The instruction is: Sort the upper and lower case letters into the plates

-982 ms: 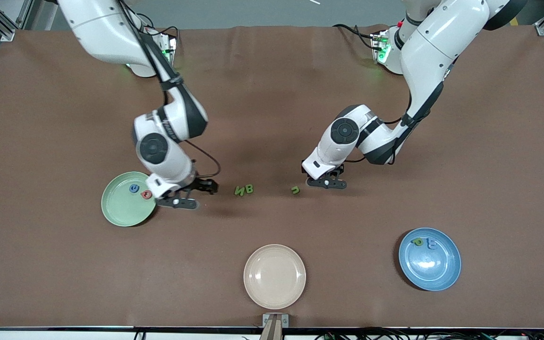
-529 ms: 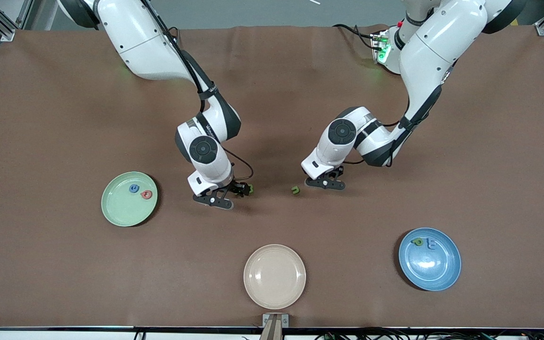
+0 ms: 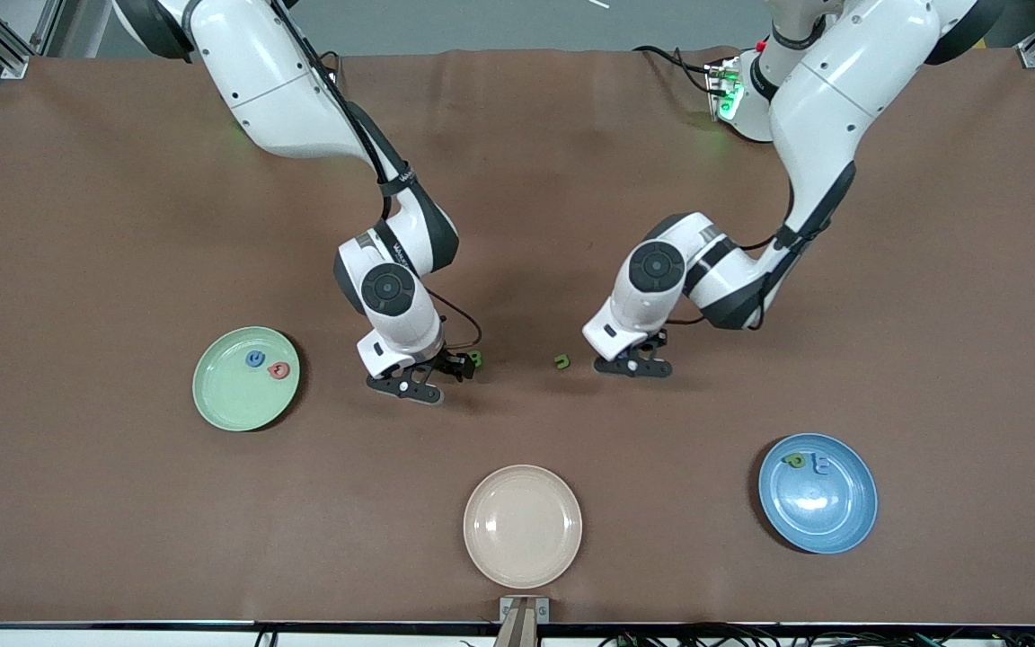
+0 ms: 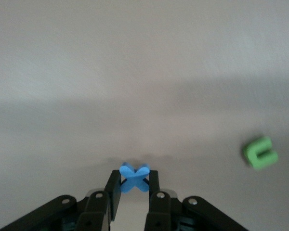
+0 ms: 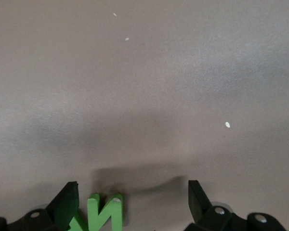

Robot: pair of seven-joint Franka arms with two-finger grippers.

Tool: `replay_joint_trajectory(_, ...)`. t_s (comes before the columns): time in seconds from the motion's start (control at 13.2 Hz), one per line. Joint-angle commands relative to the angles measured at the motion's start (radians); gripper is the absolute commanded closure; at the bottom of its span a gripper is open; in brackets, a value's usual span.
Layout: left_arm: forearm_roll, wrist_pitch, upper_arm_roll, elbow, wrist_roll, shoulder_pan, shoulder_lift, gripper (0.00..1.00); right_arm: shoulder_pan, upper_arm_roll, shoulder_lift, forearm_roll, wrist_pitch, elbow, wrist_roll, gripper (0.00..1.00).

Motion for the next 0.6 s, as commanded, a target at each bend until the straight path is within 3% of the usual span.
replay_joint_trajectory(0.0,0.023,-0.123,0.007,0.134,0.033,0.02,0.008,0.99,0.045,-0.041,0.033,-0.014,0.045,0.017,0.042,0.0)
replay_joint_trajectory(0.45,0.035,-0.114,0.019,0.214,0.526,0.271,0.03,0.99,0.06,-0.039,0.032,-0.011,0.034,0.009,0.049,0.0)
replay_joint_trajectory(0.53,0.037,-0.11,0.048,0.232,0.572,0.293,0.041,0.99,0.069,-0.039,0.032,-0.011,0.033,0.006,0.051,0.0)
